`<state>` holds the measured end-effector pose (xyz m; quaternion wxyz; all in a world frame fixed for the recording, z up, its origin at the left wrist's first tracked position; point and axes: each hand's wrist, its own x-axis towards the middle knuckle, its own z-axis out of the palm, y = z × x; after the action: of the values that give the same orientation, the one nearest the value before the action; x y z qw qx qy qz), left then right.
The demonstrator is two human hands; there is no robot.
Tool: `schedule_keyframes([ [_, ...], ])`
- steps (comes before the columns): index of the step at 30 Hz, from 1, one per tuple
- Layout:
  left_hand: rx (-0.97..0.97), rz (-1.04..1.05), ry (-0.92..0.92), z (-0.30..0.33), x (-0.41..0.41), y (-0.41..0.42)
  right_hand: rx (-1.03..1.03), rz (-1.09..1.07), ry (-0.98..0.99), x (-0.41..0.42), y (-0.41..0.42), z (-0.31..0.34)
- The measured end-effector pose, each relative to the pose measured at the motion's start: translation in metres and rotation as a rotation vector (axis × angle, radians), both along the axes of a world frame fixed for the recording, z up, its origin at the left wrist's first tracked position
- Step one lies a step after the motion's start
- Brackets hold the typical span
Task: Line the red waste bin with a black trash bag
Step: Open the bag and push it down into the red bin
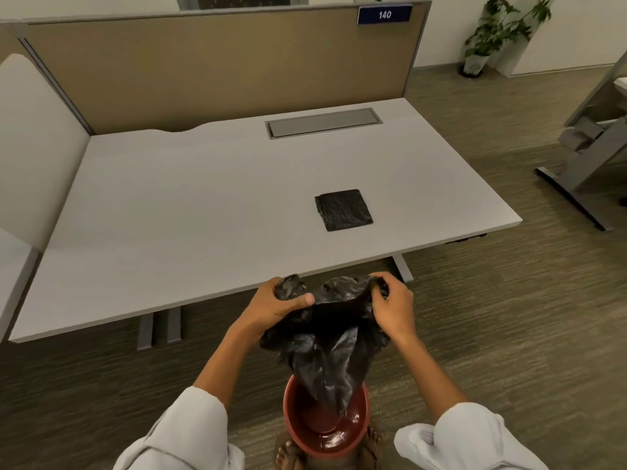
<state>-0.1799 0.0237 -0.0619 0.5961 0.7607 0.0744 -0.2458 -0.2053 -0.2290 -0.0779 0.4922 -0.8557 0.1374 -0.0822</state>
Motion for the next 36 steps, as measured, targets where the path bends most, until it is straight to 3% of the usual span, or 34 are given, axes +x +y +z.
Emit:
schedule_keyframes([
  [5,0.172,-0.305,-0.076,-0.012,-0.002,0.028,-0.079,-0.01,0.178,-0.003,-0.013,-0.022],
  [8,0.229,-0.368,-0.193,-0.026,-0.008,0.034,-0.1,-0.022,0.281,-0.009,-0.023,-0.037],
  [13,0.327,-0.112,-0.311,-0.062,-0.032,0.03,-0.125,0.037,0.384,-0.028,-0.04,-0.06],
  [22,0.226,0.437,0.019,-0.124,-0.076,0.02,-0.004,0.001,0.378,-0.063,-0.068,-0.104],
  [28,0.179,0.532,0.012,-0.148,-0.103,0.011,0.099,0.067,0.327,-0.085,-0.084,-0.13],
  [36,0.278,0.495,-0.085,-0.19,-0.128,0.0,0.007,0.204,0.198,-0.1,-0.073,-0.161],
])
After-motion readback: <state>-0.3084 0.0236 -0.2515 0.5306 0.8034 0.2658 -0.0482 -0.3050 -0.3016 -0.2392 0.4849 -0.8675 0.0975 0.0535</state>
